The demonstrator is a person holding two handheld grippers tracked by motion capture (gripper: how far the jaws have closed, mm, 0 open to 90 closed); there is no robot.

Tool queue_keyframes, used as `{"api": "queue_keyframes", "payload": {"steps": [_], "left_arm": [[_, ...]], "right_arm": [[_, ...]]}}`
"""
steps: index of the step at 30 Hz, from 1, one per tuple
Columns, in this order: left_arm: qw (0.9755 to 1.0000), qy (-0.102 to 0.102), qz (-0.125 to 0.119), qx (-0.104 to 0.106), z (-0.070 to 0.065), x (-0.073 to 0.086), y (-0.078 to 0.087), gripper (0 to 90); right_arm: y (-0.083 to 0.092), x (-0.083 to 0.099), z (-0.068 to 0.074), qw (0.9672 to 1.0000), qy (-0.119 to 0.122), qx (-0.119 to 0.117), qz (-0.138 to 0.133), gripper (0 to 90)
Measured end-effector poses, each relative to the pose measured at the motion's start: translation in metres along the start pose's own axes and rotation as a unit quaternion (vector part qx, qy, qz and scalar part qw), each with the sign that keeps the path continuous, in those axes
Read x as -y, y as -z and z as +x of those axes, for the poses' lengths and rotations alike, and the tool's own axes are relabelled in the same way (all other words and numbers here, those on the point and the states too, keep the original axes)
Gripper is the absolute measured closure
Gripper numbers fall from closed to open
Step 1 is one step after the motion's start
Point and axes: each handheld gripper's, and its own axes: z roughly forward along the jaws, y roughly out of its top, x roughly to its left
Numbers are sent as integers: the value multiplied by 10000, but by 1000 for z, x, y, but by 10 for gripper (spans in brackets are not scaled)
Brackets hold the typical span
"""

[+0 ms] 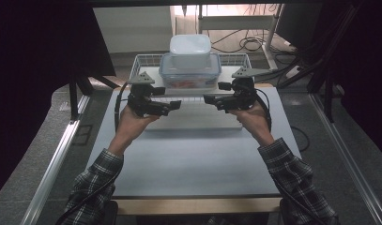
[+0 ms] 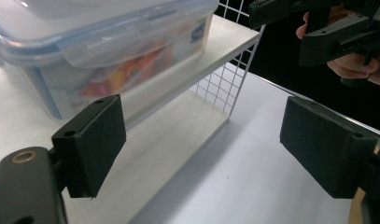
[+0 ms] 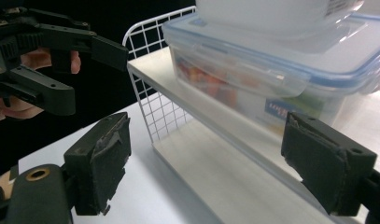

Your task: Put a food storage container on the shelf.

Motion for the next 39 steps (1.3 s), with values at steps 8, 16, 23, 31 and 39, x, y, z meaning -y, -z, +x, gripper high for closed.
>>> {"api": "queue_keyframes", "payload": {"steps": [8, 16, 23, 31, 39], "left_arm": [[10000, -60, 53, -9, -7, 15, 1, 123], [9998, -92, 163, -25, -10, 30, -1, 102], [9997, -59, 239, -45, -10, 40, -2, 83], [9997, -27, 239, -89, -12, 51, -3, 69], [9994, -12, 325, -80, -15, 67, -10, 56]], "right_arm": [[1, 8, 7, 9999, 84, -8, 85, 150], [-1, 16, 13, 9997, 131, -36, 187, 133], [-1, 24, 15, 9996, 160, -40, 237, 107], [-1, 35, 16, 9995, 143, -60, 284, 83], [-4, 46, 20, 9991, 206, -73, 372, 60]]}}
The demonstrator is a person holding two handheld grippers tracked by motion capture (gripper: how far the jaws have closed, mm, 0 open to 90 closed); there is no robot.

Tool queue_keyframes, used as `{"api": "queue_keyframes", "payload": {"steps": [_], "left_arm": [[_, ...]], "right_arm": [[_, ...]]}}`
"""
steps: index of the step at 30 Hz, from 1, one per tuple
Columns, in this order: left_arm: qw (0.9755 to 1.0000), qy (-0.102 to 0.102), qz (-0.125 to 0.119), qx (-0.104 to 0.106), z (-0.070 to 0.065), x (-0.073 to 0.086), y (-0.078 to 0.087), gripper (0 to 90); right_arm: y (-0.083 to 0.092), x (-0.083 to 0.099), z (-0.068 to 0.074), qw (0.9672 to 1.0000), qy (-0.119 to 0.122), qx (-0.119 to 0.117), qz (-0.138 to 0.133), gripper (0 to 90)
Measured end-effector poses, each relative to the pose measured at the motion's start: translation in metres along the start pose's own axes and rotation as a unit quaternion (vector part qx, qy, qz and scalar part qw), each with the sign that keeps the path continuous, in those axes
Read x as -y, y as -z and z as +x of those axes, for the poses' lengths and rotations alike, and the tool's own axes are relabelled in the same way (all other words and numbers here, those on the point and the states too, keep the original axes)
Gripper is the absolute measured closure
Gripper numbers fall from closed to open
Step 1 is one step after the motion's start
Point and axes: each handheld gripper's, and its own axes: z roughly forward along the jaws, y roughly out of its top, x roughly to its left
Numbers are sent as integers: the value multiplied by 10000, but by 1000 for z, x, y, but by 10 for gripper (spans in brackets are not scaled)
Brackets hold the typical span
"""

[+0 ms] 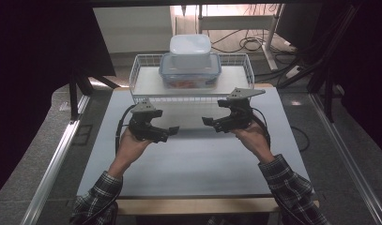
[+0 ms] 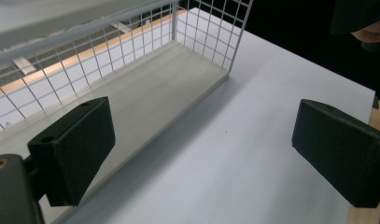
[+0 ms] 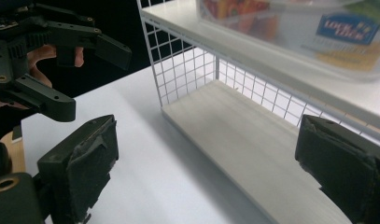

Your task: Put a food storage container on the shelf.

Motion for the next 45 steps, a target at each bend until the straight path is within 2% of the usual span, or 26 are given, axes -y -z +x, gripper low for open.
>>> {"api": "queue_keyframes", "payload": {"steps": [3, 9, 13, 16, 21, 30, 40, 45], "left_arm": [[10000, 15, 0, -36, -1, 6, -2, 53], [9999, 44, 57, -141, 0, 20, -7, 52], [9996, 38, 172, -215, 1, 27, -9, 53], [9995, 79, 237, -195, 1, 32, -12, 53], [9988, 25, 383, -293, -1, 38, -14, 47], [9982, 93, 451, -391, -1, 50, -7, 43], [9982, 152, 337, -465, -4, 55, 6, 46], [9981, 176, 329, -494, -6, 60, 10, 47]], "right_arm": [[-1, 5, 1, 10000, 21, -3, 48, 54], [-2, 16, 0, 9999, -87, -40, 85, 52], [-4, 24, -2, 9998, -131, -10, 154, 51], [-5, 30, -3, 9996, -124, 44, 248, 43], [-5, 38, -2, 9992, -112, 67, 391, 36], [4, 50, -1, 9987, -135, 295, 404, 17], [14, 59, -1, 9980, -120, 404, 482, 15], [19, 62, 0, 9980, -158, 436, 427, 15]]}}
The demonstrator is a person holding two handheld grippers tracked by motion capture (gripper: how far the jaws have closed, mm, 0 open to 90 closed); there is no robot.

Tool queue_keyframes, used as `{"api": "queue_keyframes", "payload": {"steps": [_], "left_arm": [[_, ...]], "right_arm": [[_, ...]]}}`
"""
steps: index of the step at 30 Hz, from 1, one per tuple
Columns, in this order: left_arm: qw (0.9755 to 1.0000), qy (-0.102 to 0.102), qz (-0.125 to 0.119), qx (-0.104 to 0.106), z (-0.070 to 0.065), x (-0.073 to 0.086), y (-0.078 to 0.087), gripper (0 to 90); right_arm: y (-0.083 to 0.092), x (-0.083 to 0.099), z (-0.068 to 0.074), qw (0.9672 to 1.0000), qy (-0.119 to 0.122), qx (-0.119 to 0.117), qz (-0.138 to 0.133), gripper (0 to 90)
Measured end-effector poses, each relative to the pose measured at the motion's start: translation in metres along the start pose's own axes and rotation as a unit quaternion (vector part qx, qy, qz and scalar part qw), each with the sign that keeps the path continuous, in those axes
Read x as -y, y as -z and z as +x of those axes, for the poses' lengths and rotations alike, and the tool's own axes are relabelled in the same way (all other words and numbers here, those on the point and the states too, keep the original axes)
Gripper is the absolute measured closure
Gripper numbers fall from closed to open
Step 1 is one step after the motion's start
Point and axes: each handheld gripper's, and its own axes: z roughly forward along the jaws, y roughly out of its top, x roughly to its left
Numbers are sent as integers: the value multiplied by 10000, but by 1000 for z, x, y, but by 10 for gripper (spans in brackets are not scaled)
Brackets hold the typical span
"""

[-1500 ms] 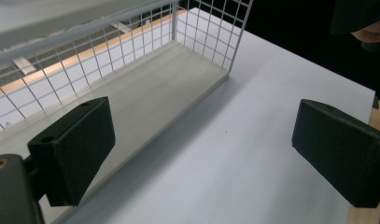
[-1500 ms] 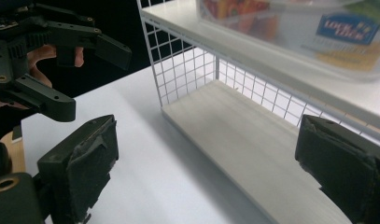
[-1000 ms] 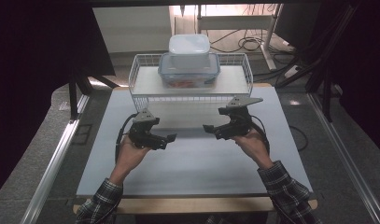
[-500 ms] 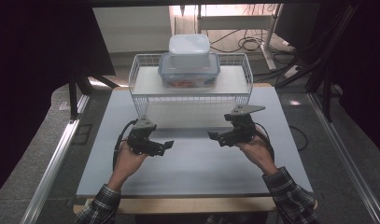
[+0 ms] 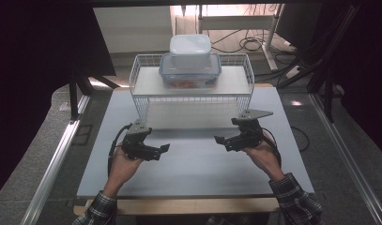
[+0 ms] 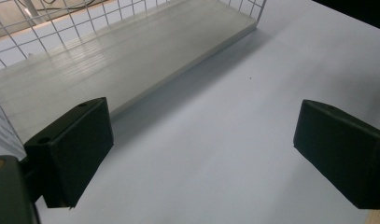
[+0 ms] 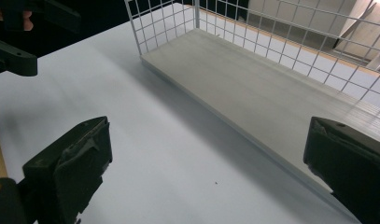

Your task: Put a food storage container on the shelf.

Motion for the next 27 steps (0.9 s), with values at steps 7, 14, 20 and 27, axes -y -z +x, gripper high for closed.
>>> {"api": "queue_keyframes", "payload": {"steps": [7, 14, 20, 27], "left_arm": [[9999, 85, 53, -4, 0, 14, 0, 48], [9999, 139, 100, -6, -1, 28, 1, 47], [9998, 163, 102, -36, -2, 37, 5, 47], [9997, 231, 84, -76, -2, 46, 12, 47]], "right_arm": [[4, 9, 1, 10000, -41, 59, 2, 15], [7, 20, 1, 9999, -83, 115, 84, 15], [11, 27, 2, 9998, -91, 153, 92, 15], [17, 36, 2, 9998, -71, 175, 84, 15]]}}
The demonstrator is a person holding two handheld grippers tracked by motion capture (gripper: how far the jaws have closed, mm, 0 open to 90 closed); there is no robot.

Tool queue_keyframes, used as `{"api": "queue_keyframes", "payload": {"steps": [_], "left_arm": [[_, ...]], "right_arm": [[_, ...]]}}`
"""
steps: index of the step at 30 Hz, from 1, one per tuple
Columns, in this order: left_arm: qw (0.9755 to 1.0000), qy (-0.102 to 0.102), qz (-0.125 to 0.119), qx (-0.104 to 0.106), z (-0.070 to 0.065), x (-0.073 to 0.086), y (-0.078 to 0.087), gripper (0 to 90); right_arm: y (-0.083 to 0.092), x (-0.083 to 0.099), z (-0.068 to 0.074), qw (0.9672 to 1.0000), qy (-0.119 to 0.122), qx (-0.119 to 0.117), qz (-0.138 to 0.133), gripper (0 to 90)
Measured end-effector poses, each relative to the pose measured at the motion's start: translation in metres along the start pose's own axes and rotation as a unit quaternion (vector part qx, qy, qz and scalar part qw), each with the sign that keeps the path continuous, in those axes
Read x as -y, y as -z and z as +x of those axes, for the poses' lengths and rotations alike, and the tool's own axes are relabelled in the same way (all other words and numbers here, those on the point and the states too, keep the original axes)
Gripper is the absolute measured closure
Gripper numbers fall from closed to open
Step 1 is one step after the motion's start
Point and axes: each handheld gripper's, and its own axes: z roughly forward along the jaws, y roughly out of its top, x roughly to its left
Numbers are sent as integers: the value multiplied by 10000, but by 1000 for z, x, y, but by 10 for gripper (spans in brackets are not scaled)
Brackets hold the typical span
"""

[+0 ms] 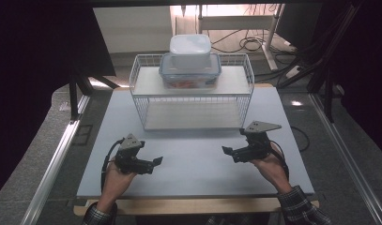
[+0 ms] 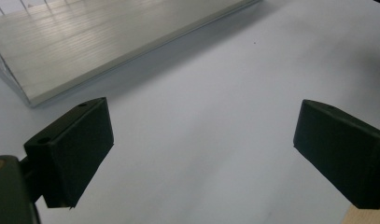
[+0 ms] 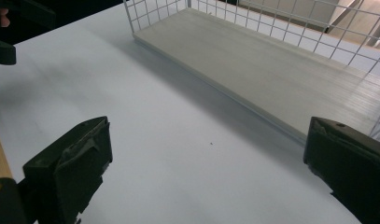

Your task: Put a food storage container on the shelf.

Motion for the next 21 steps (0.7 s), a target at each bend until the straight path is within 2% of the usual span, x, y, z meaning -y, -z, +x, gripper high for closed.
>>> {"api": "queue_keyframes", "payload": {"steps": [8, 16, 21], "left_arm": [[9999, 115, -17, -61, 5, 11, 5, 46], [9998, 120, -125, -43, 7, 17, 12, 43], [9998, 137, -108, -39, 9, 22, 15, 35]], "right_arm": [[5, 16, -4, 9999, -52, 6, 95, 12], [16, 29, -12, 9996, -209, 149, 75, 8], [23, 35, -15, 9994, -263, 225, 83, 8]]}}
